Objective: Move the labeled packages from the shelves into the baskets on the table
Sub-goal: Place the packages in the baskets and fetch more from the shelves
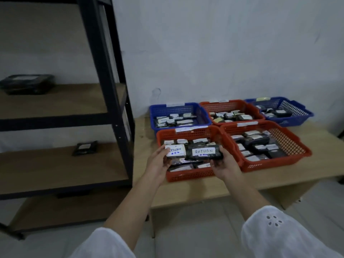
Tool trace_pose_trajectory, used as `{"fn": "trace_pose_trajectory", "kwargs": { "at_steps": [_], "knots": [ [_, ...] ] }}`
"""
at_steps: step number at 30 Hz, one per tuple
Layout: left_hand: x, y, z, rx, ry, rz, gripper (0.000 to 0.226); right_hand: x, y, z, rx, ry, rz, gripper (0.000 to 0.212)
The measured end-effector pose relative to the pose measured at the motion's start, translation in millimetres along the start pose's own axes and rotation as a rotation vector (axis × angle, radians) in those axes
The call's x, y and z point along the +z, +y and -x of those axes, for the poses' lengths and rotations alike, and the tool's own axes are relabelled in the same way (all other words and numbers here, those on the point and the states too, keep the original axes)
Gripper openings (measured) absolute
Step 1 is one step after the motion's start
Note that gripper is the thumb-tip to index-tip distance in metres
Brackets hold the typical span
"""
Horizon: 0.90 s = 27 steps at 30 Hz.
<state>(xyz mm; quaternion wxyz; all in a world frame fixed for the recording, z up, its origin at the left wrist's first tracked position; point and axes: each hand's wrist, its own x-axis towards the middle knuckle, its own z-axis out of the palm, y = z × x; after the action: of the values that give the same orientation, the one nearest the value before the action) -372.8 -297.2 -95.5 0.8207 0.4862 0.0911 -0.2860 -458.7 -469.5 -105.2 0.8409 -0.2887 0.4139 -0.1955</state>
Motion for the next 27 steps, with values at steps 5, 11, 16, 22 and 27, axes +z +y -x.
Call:
{"fn": "trace_pose_trajectory", "kwargs": {
  "at_steps": [5,11,16,22,27],
  "knots": [
    [45.6,-30.9,-24.8,-0.027,0.047,-0.051,0.018,-27.2,-45.9,-45.4,0.043,0.070,0.034,0.022],
    [63.2,-44.3,-66.5,-0.050,0.095,-0.083,0.021,-29.4,-62.0,-92.4,0.048,0.160,0.059,0.036],
    [71.1,-48.6,-106.9,-0.087,0.113,-0.082,0.021,-16.3,-59.7,-133.2,0.029,0.201,0.069,0.033],
    [74.4,-54.4,-146.5,-0.117,0.126,-0.091,0.033,-9.2,-44.4,-173.1,0.092,0.274,0.154,0.034],
    [73.9,-62.8,-165.5,-0.158,0.135,-0.120,0.033,-9.4,-34.7,-192.2,0.111,0.294,0.271,0.033]
  ]
}}
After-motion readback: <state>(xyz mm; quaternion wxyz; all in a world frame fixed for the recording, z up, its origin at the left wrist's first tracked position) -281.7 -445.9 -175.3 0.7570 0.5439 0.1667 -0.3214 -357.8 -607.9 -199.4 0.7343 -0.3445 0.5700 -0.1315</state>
